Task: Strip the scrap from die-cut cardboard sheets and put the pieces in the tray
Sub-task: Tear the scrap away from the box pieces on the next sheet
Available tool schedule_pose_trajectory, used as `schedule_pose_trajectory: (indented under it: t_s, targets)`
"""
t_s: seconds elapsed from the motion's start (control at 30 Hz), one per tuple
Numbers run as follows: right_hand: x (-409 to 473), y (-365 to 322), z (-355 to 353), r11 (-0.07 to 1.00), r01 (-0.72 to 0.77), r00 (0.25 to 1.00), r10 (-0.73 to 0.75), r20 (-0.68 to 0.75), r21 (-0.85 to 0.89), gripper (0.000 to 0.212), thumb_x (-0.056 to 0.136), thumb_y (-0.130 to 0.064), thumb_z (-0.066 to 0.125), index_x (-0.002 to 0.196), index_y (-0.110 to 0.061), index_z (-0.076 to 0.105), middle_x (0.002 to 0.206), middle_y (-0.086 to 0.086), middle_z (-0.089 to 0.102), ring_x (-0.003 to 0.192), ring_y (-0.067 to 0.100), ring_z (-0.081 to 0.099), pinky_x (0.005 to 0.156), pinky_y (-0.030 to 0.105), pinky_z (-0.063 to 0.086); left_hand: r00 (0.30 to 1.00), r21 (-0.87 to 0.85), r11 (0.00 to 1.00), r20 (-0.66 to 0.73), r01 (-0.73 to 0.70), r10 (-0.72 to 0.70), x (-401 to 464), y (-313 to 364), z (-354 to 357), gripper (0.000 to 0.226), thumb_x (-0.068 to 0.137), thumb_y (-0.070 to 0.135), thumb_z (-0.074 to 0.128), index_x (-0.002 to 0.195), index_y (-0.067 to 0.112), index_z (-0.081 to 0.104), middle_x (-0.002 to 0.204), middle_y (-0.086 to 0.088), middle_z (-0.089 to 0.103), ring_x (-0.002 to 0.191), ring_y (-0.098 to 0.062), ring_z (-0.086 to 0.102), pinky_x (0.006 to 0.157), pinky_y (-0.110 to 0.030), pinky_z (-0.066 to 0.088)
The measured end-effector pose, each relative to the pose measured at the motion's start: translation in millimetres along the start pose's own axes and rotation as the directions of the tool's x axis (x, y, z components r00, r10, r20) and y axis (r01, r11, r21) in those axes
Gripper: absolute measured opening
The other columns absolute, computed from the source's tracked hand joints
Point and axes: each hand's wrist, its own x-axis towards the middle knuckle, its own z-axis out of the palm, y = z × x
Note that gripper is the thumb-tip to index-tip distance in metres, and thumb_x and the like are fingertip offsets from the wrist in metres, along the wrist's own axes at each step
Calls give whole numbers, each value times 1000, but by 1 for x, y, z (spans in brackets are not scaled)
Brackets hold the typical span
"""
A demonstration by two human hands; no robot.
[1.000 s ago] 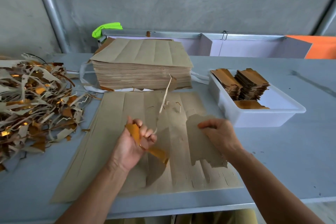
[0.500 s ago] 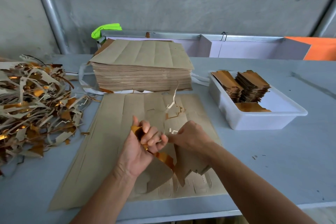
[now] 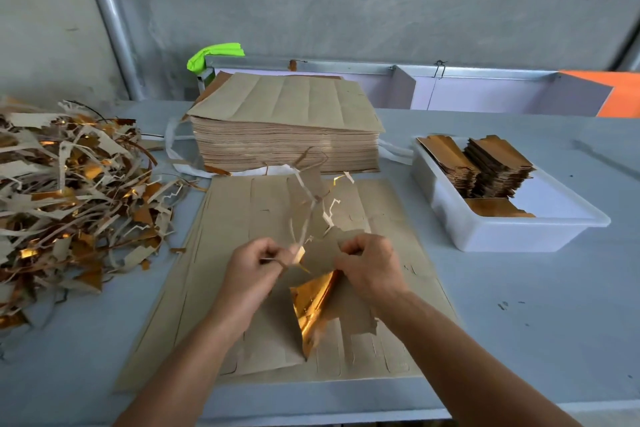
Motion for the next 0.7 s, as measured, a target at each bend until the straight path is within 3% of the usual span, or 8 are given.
schedule_pose_trajectory:
  t_s: [0.1,0.23,0.33,0.43,0.53,0.7]
  targets:
    - [2,-1,9,999,-53,998,53,33,1,23,87,-12,62,67,-24,58,73,-8,54,66,6,52,48,12,35,995,134,989,71,65,-75,-1,-9,14,21,81,40,70,74,20,64,68,6,64,65,-6,60,57,-20,41]
    - [10,-5,7,986,-161,984,163,74,-39,5,84,-15,68,80,-11,67,81,3,63,66,9,53,49,17,42,989,131,990,132,50,-68,-2,-15,18,21,82,41,67,74,22,64,65,13,65,59,3,59,51,-15,41]
    - [7,0,5,982,-188,982,188,28,28,7,85,-4,61,86,0,67,90,16,63,77,21,59,63,38,55,990,-146,980,-17,134,-138,2,-18,12,22,89,30,62,71,17,63,46,7,49,43,-8,42,42,-17,32]
    - [-4,13,3,937,-254,960,275,-56,240,9,83,0,59,88,6,63,85,18,62,83,34,62,76,57,54,966,-416,899,-145,135,-212,10,-21,6,29,93,20,58,66,11,51,44,9,34,40,-5,25,36,-14,20]
    - [-7,24,-7,836,-267,927,358,-108,479,6,84,-2,61,79,-4,60,88,14,64,82,28,60,70,43,55,955,-502,860,-201,92,-219,15,-27,5,34,94,13,56,62,13,46,46,5,36,39,-4,26,34,-12,18]
    - [-5,31,-28,759,-140,925,329,-189,635,15,86,1,60,75,-6,53,79,10,57,74,20,53,64,29,46,954,-503,859,-201,96,-224,23,-34,4,32,94,5,53,64,12,45,41,11,32,36,-2,24,35,-13,18]
